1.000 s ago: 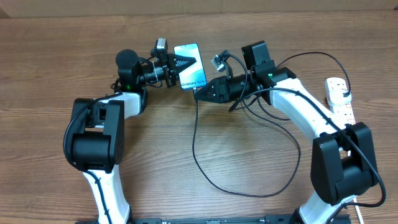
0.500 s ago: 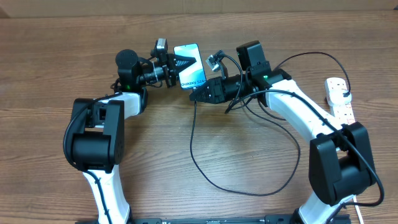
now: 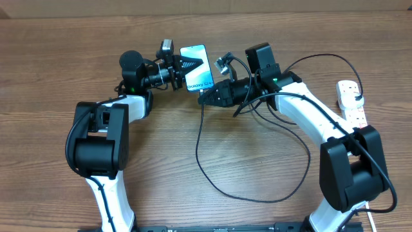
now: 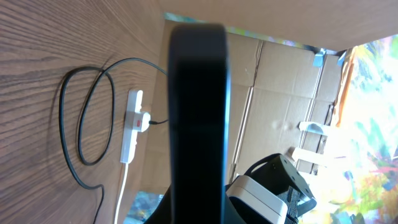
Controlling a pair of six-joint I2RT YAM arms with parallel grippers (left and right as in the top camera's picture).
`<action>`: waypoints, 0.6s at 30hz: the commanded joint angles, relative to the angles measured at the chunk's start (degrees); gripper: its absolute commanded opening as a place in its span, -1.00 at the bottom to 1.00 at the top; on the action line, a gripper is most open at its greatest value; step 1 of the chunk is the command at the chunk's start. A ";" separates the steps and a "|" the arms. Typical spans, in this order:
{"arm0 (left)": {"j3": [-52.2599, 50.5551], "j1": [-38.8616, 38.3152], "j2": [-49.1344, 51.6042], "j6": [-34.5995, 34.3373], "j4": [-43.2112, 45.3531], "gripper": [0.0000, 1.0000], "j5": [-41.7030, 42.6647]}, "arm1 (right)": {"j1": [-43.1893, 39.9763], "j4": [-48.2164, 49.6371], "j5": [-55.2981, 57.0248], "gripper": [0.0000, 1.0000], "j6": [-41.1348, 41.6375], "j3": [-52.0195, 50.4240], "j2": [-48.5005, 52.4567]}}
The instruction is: Plug charger to phone and switch on socket
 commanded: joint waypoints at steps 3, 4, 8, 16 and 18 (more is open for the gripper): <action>1.20 -0.57 0.02 0.96 0.68 -0.91 3.21 | -0.61 1.57 -1.31 -0.92 0.11 -0.24 -0.04; 1.20 -0.66 0.02 1.40 0.68 -0.92 3.34 | -0.61 1.64 -1.66 -0.92 0.11 -0.24 -0.04; 1.20 -0.68 0.02 3.52 0.68 -0.92 4.26 | -0.66 1.90 -2.95 -0.92 0.31 -0.22 -0.04; 1.20 -0.70 0.02 8.79 1.40 -0.91 6.99 | -1.92 2.34 -4.13 -0.92 3.08 -0.22 -0.04; 1.20 -0.70 0.02 8.87 2.32 -0.92 7.32 | -2.05 2.54 -4.17 -0.92 3.10 -0.22 -0.04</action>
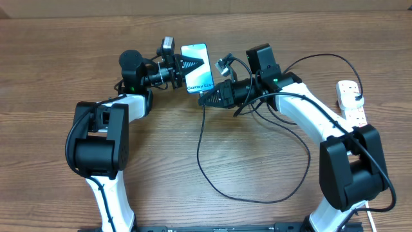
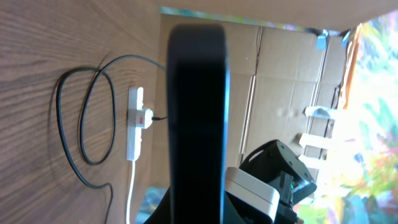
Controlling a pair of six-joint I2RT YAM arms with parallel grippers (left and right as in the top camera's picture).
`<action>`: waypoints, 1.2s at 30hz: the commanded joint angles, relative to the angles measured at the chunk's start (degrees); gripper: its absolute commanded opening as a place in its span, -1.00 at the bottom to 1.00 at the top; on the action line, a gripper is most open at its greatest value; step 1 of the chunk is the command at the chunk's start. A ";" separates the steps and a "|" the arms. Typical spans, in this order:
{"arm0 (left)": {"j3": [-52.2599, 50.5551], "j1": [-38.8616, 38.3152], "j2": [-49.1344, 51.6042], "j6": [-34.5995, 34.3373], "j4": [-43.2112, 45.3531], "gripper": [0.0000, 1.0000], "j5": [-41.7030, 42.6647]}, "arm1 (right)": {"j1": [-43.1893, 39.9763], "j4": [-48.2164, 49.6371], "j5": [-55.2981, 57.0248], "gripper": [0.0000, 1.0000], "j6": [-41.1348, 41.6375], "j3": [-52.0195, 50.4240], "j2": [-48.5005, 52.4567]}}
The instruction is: Plug charger to phone and switch on socket
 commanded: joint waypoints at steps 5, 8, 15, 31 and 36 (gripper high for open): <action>0.52 -1.31 0.02 4.79 4.26 -0.92 5.53 | -1.62 4.44 -1.57 -0.92 3.56 0.46 -0.35; 0.52 -2.14 0.02 4.79 4.33 -0.91 5.49 | -1.62 5.64 -1.38 -0.92 4.37 0.46 -0.35; 0.52 -3.32 0.02 4.79 4.33 -0.91 5.81 | -1.64 6.14 1.05 -0.92 5.40 0.46 -0.35; 0.52 0.61 0.02 10.05 4.28 -0.92 6.43 | -9.70 -0.83 -4.33 0.99 -1.64 0.46 -3.54; 0.52 0.68 0.02 22.32 4.02 -0.91 9.05 | -10.99 -10.10 9.38 1.00 -7.19 0.46 -8.26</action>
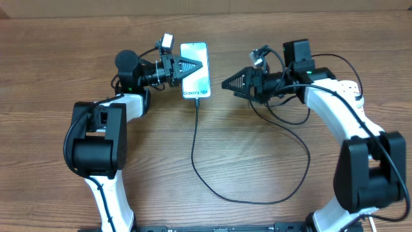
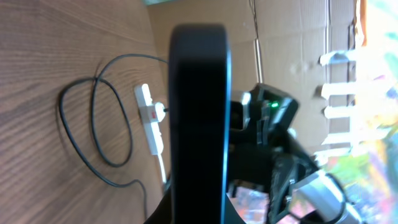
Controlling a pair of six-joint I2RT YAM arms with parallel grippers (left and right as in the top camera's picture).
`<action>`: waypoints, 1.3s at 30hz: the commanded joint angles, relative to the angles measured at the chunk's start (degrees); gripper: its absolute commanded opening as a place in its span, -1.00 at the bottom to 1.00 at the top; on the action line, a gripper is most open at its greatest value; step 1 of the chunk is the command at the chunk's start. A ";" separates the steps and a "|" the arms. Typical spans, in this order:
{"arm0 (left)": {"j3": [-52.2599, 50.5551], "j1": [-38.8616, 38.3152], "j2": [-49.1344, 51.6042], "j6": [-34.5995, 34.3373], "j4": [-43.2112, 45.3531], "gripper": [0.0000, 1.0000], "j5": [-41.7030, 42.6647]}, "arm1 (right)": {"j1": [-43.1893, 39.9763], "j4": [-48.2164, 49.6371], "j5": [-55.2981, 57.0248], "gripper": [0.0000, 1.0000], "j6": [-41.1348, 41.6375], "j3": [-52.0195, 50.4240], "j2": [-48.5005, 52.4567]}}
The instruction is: Plug charger to phone and switch on socket
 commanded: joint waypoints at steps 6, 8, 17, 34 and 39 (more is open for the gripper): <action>0.20 -1.16 0.00 24.26 -0.33 -0.92 5.86 | 0.35 -5.49 14.53 1.00 -6.78 1.11 -7.93; 0.20 -1.55 0.00 27.15 -0.31 -0.92 6.71 | 0.35 -5.79 14.71 1.00 -6.78 1.11 -8.00; 0.20 -2.25 0.00 30.21 -6.88 -0.91 1.92 | 0.35 -6.78 15.34 1.00 -6.95 1.11 -8.00; 2.67 -7.67 0.00 43.36 -48.33 -0.92 -23.32 | 0.35 -9.11 16.41 0.99 -6.95 1.11 -8.00; 3.98 -7.63 0.00 46.62 -55.32 -0.92 -27.82 | 0.35 -9.33 16.41 1.00 -6.95 1.11 -8.00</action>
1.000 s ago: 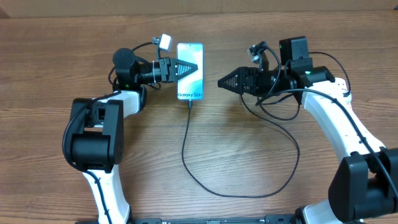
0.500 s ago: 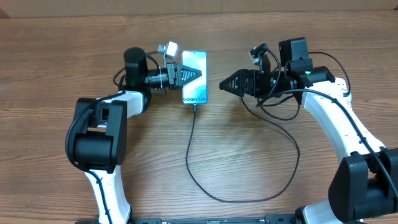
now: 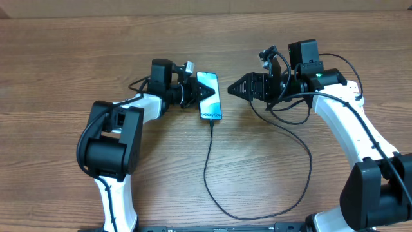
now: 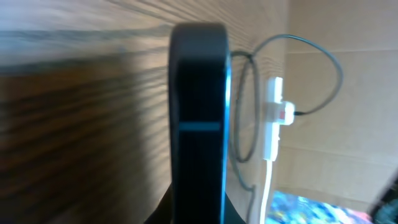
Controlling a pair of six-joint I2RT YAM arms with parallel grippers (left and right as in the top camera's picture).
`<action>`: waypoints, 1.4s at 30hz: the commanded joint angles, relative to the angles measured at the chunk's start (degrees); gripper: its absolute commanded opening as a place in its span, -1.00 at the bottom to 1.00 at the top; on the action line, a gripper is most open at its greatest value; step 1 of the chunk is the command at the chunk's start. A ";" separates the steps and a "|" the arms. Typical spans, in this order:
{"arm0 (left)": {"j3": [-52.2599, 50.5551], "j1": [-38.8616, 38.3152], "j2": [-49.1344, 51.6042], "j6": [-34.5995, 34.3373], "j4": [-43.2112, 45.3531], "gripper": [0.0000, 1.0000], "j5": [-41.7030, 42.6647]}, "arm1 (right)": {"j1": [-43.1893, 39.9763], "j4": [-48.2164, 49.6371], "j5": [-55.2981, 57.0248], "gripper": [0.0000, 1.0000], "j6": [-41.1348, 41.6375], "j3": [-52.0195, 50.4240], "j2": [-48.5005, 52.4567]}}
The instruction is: Plug charger to phone and switch on socket
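Note:
The phone (image 3: 210, 96) lies screen up, slightly tilted, at the table's middle back, and my left gripper (image 3: 202, 94) is shut on its left side. In the left wrist view the phone (image 4: 199, 118) shows edge-on as a dark bar close over the wood. The black charger cable (image 3: 207, 167) is plugged into the phone's near end and loops down and round to the right. My right gripper (image 3: 234, 87) hangs to the right of the phone, apart from it, with nothing seen in it. The white socket strip (image 4: 272, 121) with its red switch (image 4: 284, 113) shows only in the left wrist view.
The wooden table (image 3: 64, 64) runs to all sides. The cable's wide loop (image 3: 302, 174) lies under the right arm. In the overhead view the right arm (image 3: 351, 122) covers the place of the socket strip. Cardboard stands beyond the table.
My left gripper has brought the phone right and nearer, lower over the wood and turned slightly. The cable is still in the phone. My right gripper has stayed about where it was.
At first my left gripper held the phone at the back while my right gripper was at the phone's near end with the cable plug. Later the right gripper was off to the right and the cable hung from the phone. Now the phone is nearer the middle.

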 commanded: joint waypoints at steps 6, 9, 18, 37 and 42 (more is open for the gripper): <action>2.62 0.28 -0.04 5.25 -8.46 -0.34 -8.31 | 0.15 -0.24 0.17 1.00 -0.48 1.09 -1.05; 2.62 0.33 -0.04 5.62 -10.64 0.20 -9.07 | 0.15 -0.26 0.17 1.00 -0.48 1.09 -1.05; 2.62 1.07 -0.04 5.64 -15.13 1.00 -11.23 | -0.20 -1.88 0.17 1.00 -0.50 1.20 -1.09; 3.04 2.45 -0.42 5.64 -19.19 1.00 -10.75 | -1.49 -5.22 7.10 1.00 -0.50 1.27 -1.27; 7.15 4.52 -3.78 12.09 -28.09 1.00 -10.27 | -6.14 -12.61 15.15 1.00 -0.50 3.96 -2.38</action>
